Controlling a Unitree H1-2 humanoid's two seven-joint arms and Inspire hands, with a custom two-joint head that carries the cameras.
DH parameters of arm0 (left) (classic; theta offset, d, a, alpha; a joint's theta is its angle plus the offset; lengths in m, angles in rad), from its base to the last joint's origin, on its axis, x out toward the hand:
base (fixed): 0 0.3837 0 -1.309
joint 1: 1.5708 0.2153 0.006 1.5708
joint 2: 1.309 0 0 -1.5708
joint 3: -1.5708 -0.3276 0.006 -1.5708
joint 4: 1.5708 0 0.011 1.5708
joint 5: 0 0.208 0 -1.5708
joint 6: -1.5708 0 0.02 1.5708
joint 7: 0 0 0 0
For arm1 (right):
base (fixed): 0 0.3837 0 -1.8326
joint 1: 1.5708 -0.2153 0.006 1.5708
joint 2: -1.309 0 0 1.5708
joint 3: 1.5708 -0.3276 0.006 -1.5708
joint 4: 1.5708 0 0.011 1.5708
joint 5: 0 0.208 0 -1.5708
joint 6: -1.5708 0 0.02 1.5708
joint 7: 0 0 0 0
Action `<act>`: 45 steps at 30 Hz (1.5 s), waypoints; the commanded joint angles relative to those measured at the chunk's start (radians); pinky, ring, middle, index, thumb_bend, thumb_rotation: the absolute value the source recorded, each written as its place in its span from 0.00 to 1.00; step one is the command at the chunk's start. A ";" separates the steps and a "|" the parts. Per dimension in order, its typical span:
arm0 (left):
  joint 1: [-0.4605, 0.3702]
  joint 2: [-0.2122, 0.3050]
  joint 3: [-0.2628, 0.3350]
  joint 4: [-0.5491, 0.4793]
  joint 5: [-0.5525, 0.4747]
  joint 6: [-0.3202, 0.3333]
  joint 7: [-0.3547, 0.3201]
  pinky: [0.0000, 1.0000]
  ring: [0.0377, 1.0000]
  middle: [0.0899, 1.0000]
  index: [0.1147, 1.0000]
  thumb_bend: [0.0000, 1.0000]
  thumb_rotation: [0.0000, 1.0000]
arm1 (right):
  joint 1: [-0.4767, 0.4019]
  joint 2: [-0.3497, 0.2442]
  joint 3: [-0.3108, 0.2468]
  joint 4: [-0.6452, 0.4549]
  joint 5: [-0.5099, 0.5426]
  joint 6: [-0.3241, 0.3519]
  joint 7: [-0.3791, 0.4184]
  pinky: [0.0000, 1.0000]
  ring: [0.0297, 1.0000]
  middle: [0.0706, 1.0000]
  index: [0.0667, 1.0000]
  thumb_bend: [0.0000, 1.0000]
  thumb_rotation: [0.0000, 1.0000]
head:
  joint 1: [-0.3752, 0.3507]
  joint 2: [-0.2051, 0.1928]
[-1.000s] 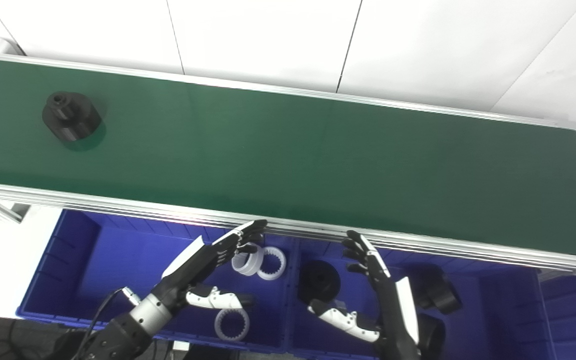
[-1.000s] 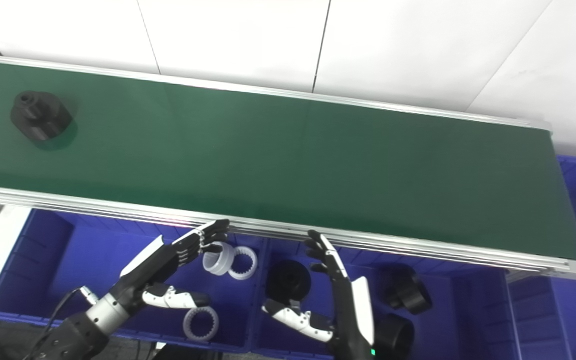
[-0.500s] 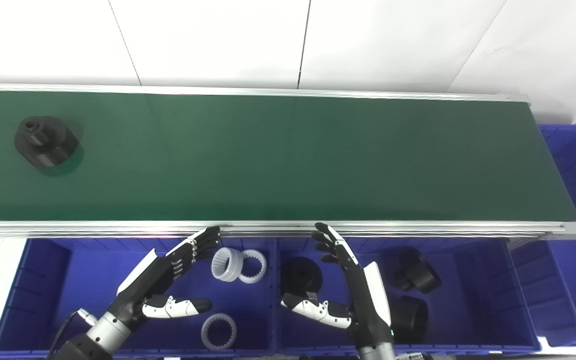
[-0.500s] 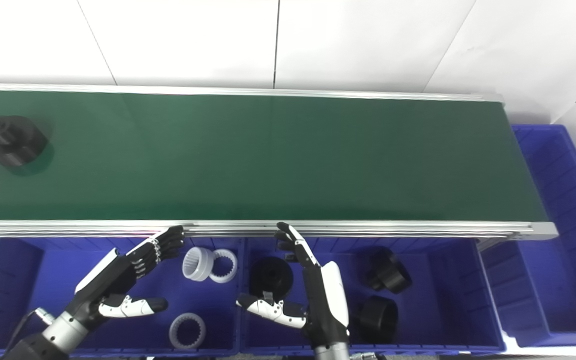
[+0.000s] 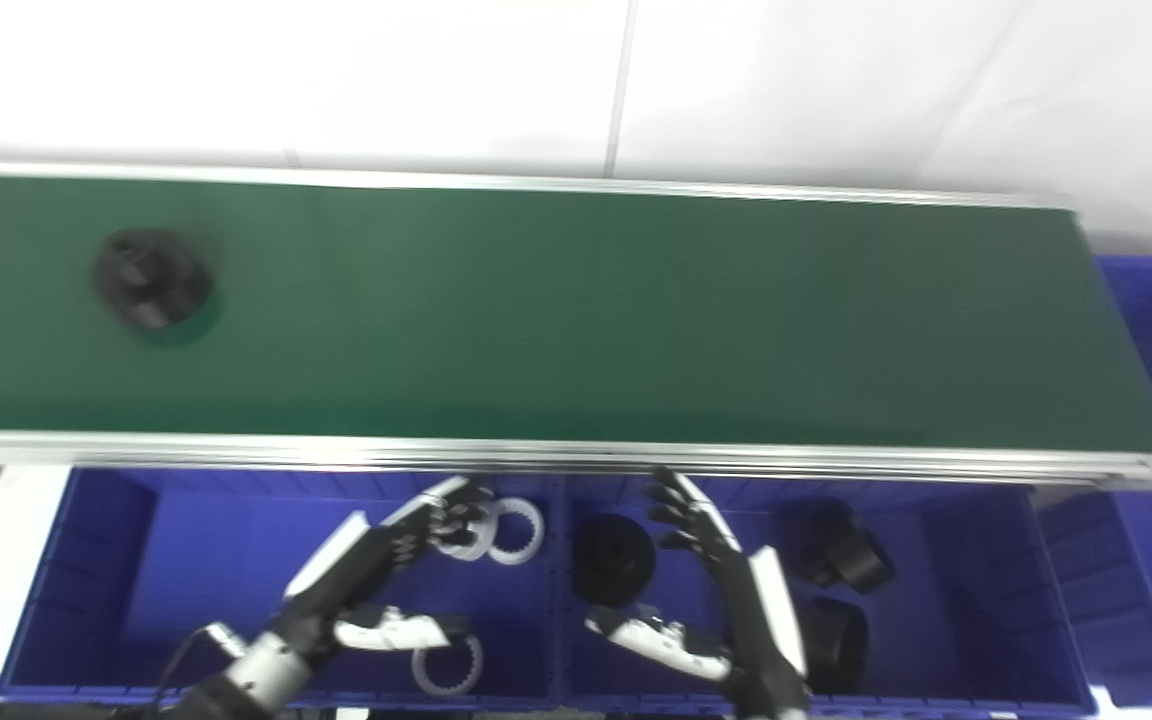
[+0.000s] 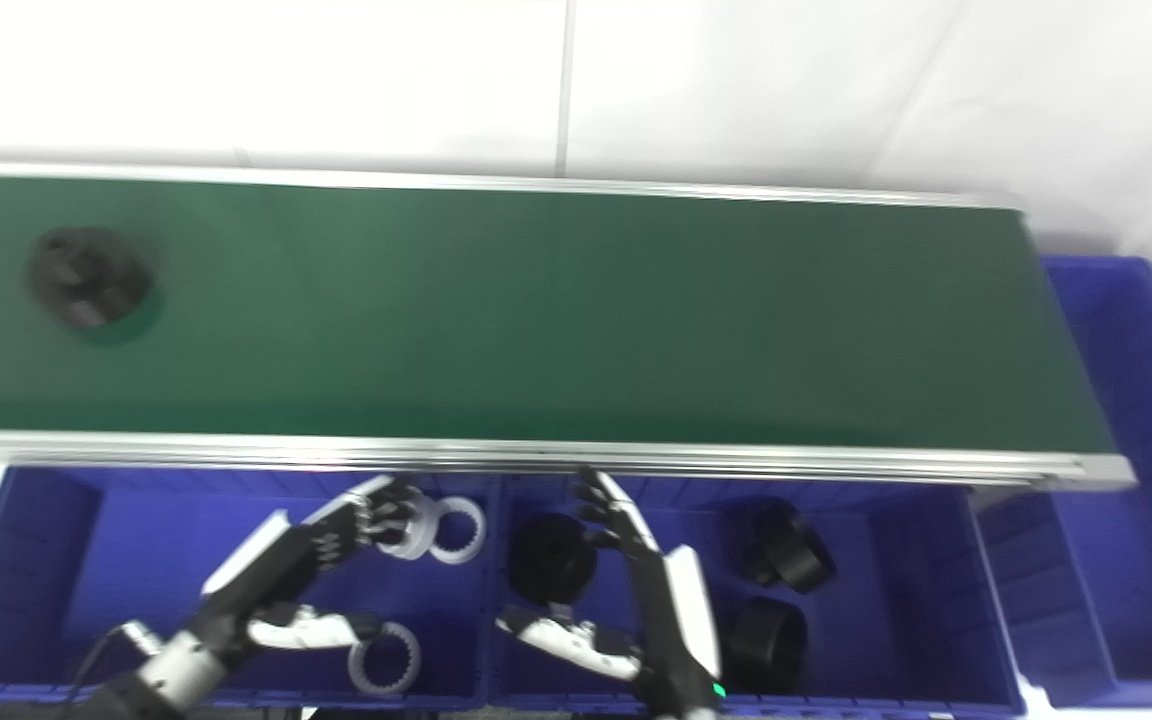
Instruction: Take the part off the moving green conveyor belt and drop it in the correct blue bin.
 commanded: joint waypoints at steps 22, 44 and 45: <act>-0.029 0.010 -0.127 0.017 0.057 -0.038 0.213 0.70 0.78 0.81 0.80 1.00 0.44 | -0.038 -0.048 -0.001 0.078 0.038 -0.114 -0.031 0.62 0.80 0.85 0.91 0.67 0.46 | 0.118 -0.117; -0.052 -0.011 -0.124 0.072 -0.036 -0.038 0.155 0.74 0.81 0.83 0.81 1.00 0.45 | -0.041 -0.094 0.047 -0.067 0.092 -0.115 -0.137 0.76 0.78 0.85 0.93 0.71 0.51 | 0.101 -0.124; -0.055 -0.017 -0.121 0.080 -0.048 -0.038 0.142 0.75 0.82 0.83 0.81 1.00 0.45 | -0.044 -0.096 0.042 -0.085 0.096 -0.115 -0.131 0.77 0.81 0.85 0.94 0.72 0.51 | 0.101 -0.125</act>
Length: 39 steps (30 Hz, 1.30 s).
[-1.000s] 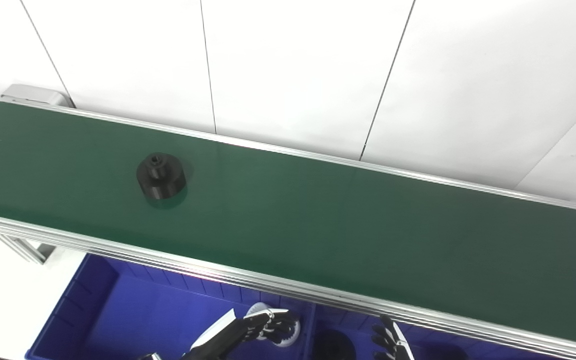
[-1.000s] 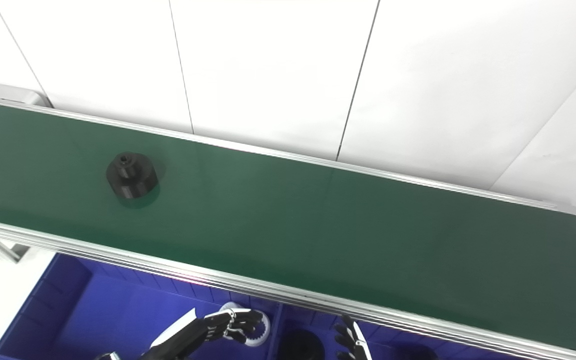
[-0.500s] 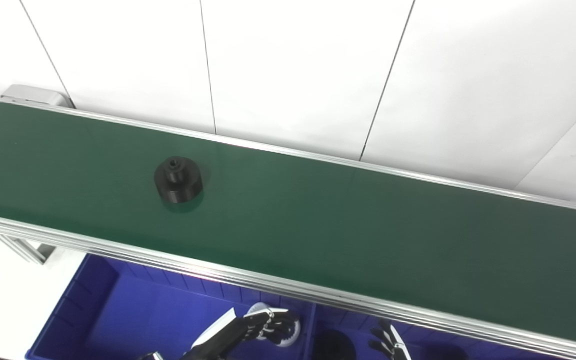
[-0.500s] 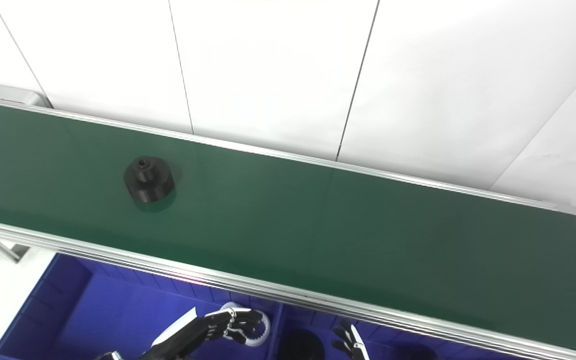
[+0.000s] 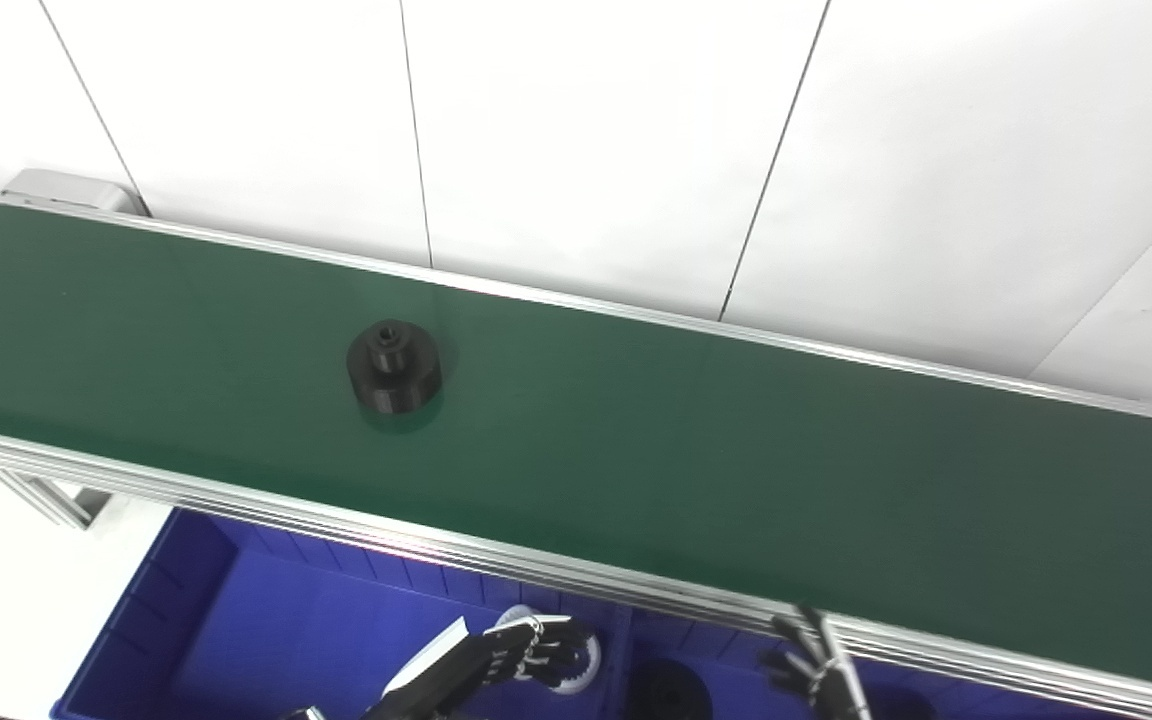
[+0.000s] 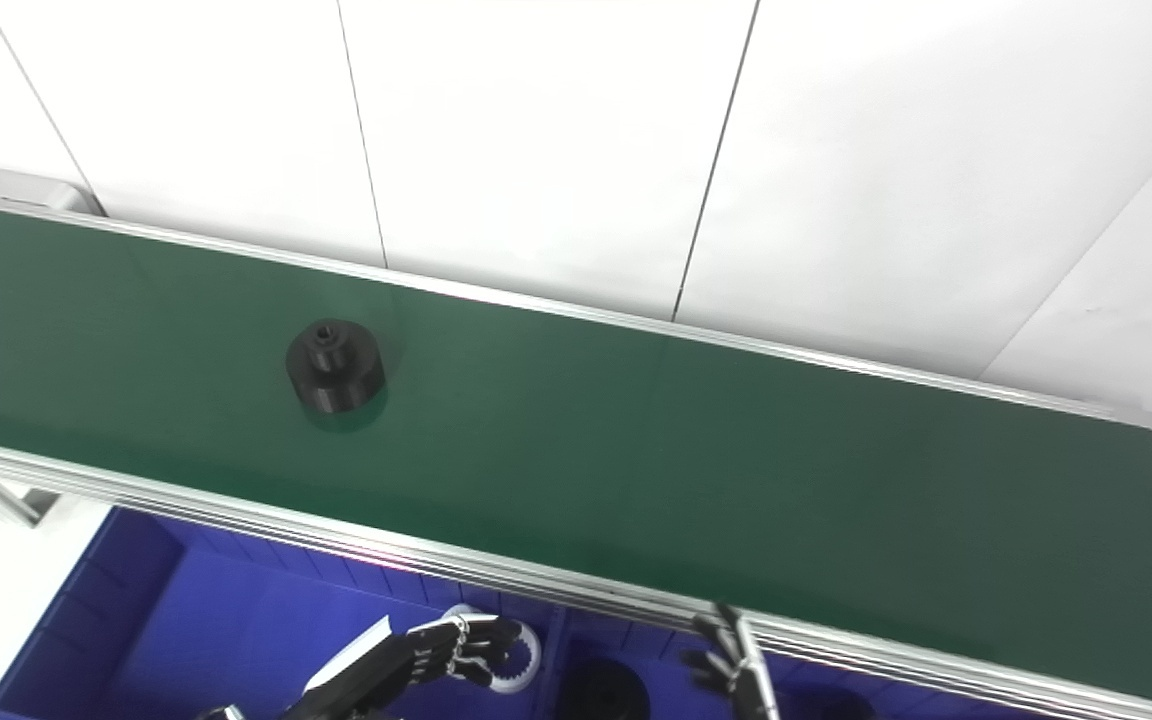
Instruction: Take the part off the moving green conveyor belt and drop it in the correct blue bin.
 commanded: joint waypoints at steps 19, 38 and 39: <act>0.007 -0.096 0.075 -0.012 -0.056 -0.035 -0.152 0.74 0.82 0.84 0.80 1.00 0.39 | -0.352 -0.007 -0.150 -0.297 -0.046 0.244 0.260 0.78 0.87 0.89 0.94 0.77 0.53 | -0.058 -0.003; 0.020 -0.113 0.260 -0.009 -0.151 -0.036 -0.386 0.78 0.85 0.86 0.82 0.96 0.36 | -0.779 0.046 -0.008 -0.214 -0.343 0.686 0.560 0.74 0.83 0.86 0.94 0.86 0.49 | -0.257 0.019; 0.018 -0.112 0.267 -0.008 -0.147 -0.036 -0.396 0.78 0.85 0.86 0.82 0.96 0.36 | -0.803 0.053 -0.001 -0.185 -0.349 0.685 0.559 0.74 0.83 0.86 0.94 0.86 0.49 | -0.277 0.021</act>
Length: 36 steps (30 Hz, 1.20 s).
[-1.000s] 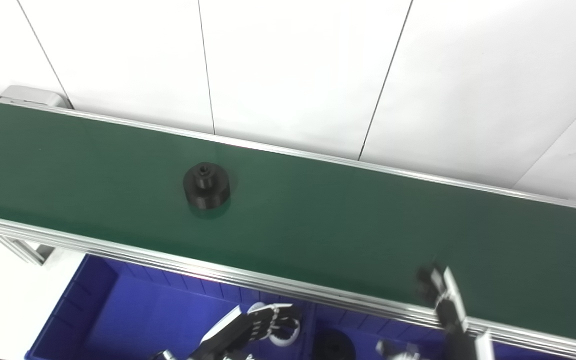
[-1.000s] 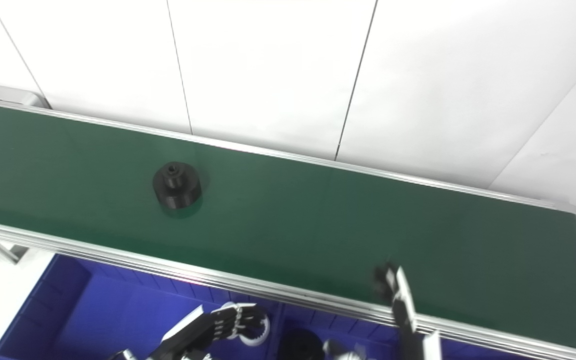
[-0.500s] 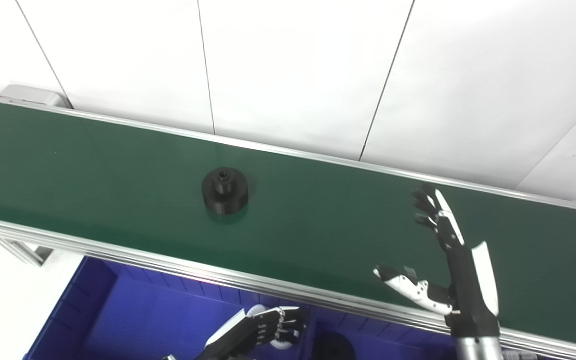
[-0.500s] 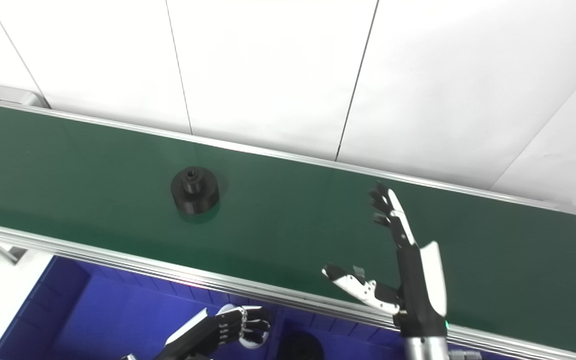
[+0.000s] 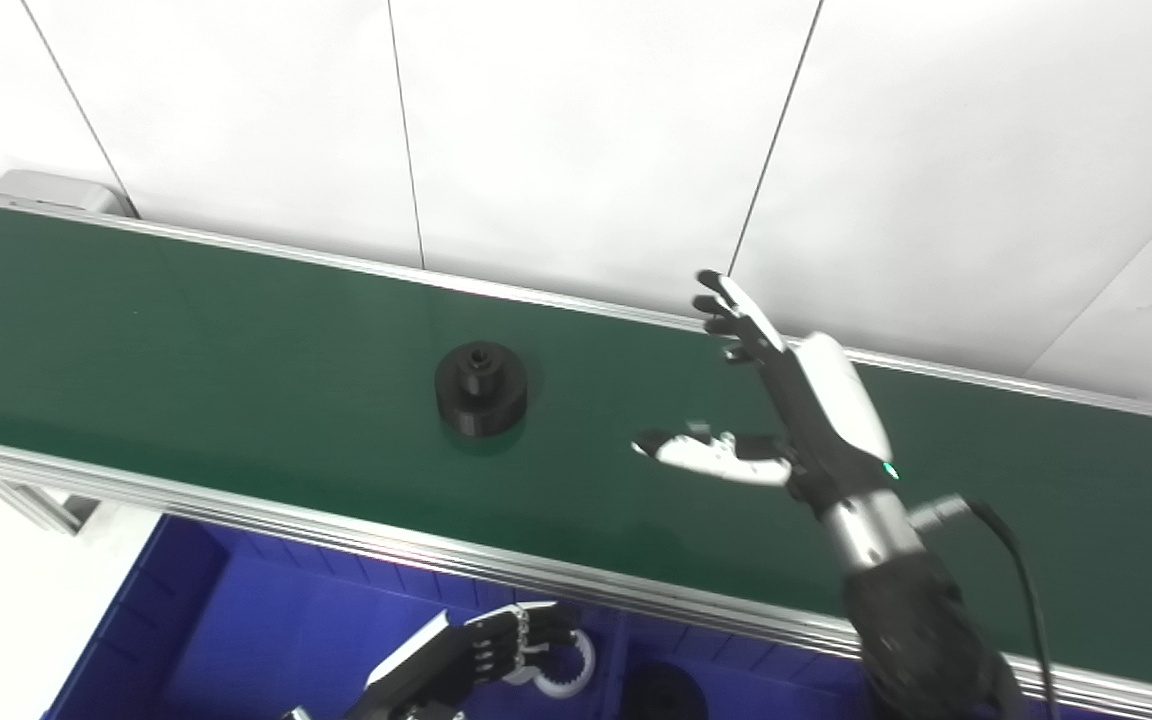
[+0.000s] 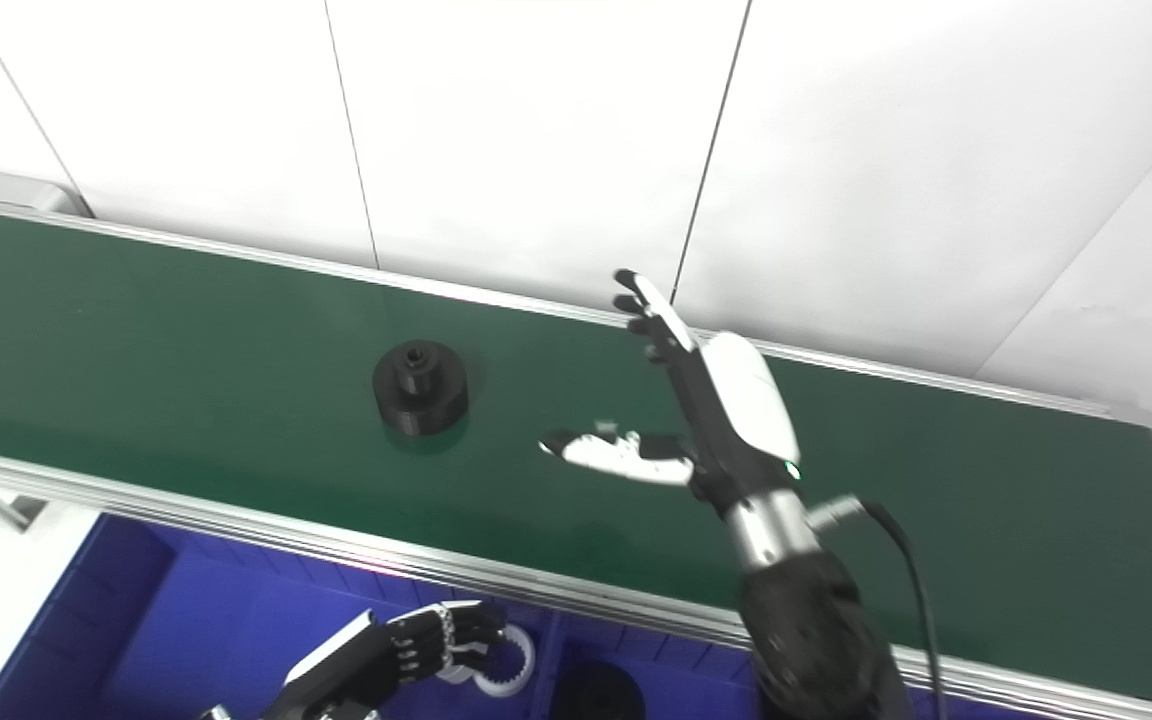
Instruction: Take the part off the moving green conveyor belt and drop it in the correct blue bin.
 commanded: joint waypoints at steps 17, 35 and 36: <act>-0.035 -0.008 0.063 0.004 -0.005 -0.035 -0.130 0.77 0.85 0.88 0.84 0.96 0.37 | -0.321 0.055 0.136 0.407 -0.143 0.049 0.013 0.77 0.85 0.90 0.94 0.91 0.47 | -0.126 0.012; -0.018 -0.001 0.043 -0.024 0.007 -0.035 -0.119 0.79 0.86 0.89 0.84 0.96 0.38 | -0.389 0.057 0.230 0.653 -0.200 0.047 0.016 0.73 0.83 0.88 0.93 0.99 0.47 | -0.102 0.038; -0.018 -0.002 0.042 -0.026 0.008 -0.035 -0.117 0.79 0.86 0.89 0.84 0.96 0.38 | -0.387 0.058 0.233 0.663 -0.199 0.045 0.015 0.72 0.83 0.88 0.93 1.00 0.46 | -0.101 0.040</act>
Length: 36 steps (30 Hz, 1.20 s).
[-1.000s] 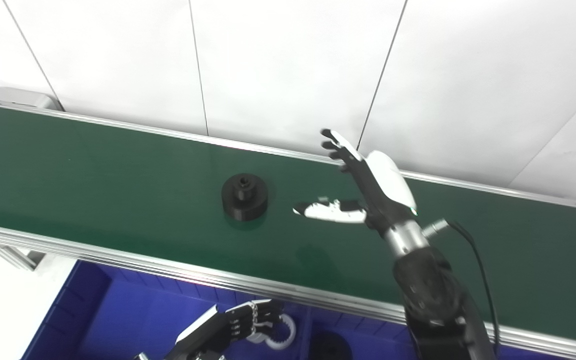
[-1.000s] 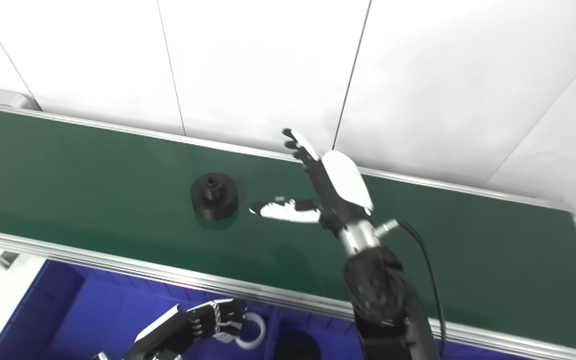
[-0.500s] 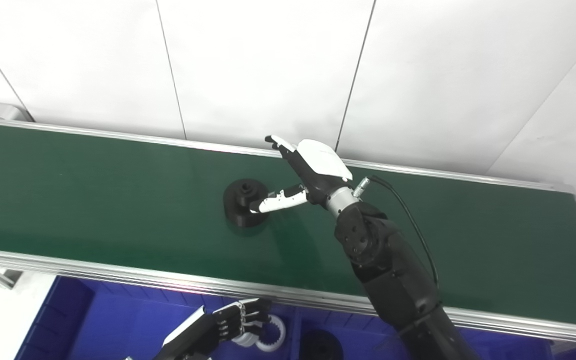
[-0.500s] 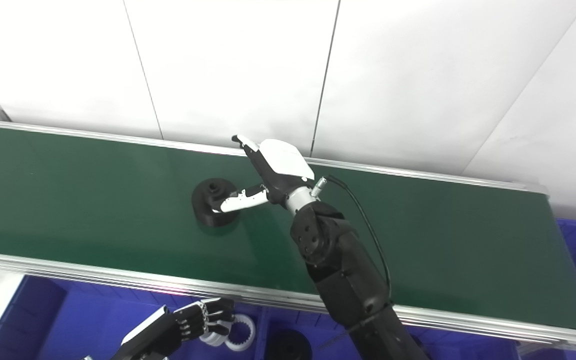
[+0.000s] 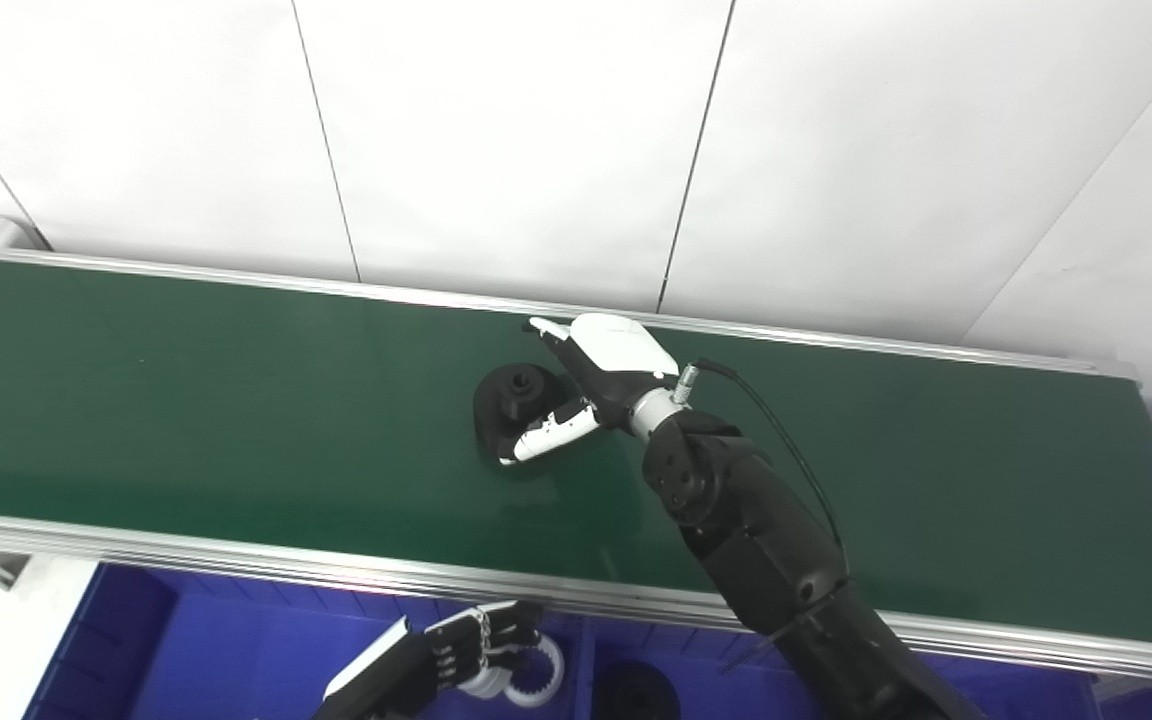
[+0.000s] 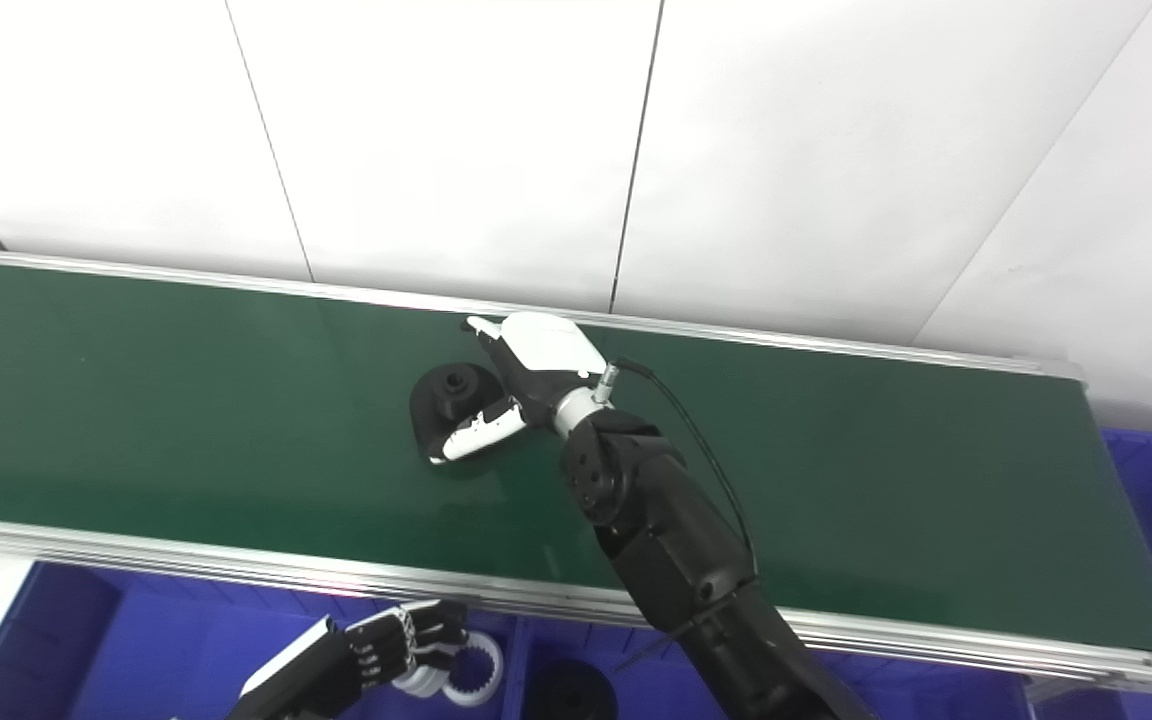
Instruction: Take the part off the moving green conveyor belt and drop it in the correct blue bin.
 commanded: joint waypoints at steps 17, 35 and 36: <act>0.005 -0.002 -0.006 -0.037 -0.001 -0.035 -0.002 0.80 0.86 0.89 0.85 0.96 0.36 | 0.029 0.043 0.011 0.041 0.012 -0.035 -0.134 0.42 0.48 0.51 0.64 0.67 0.06 | -0.009 0.009; 0.010 0.004 -0.004 -0.053 -0.010 -0.035 -0.010 0.80 0.88 0.91 0.86 0.96 0.35 | 0.100 -0.035 0.045 -0.112 -0.013 -0.037 -0.228 0.19 0.24 0.37 0.46 0.52 0.00 | -0.029 0.039; 0.011 0.004 -0.003 -0.053 -0.012 -0.035 -0.013 0.80 0.88 0.91 0.86 0.95 0.35 | 0.111 -0.040 0.043 -0.143 -0.015 -0.026 -0.218 0.21 0.26 0.37 0.47 0.52 0.00 | -0.029 0.039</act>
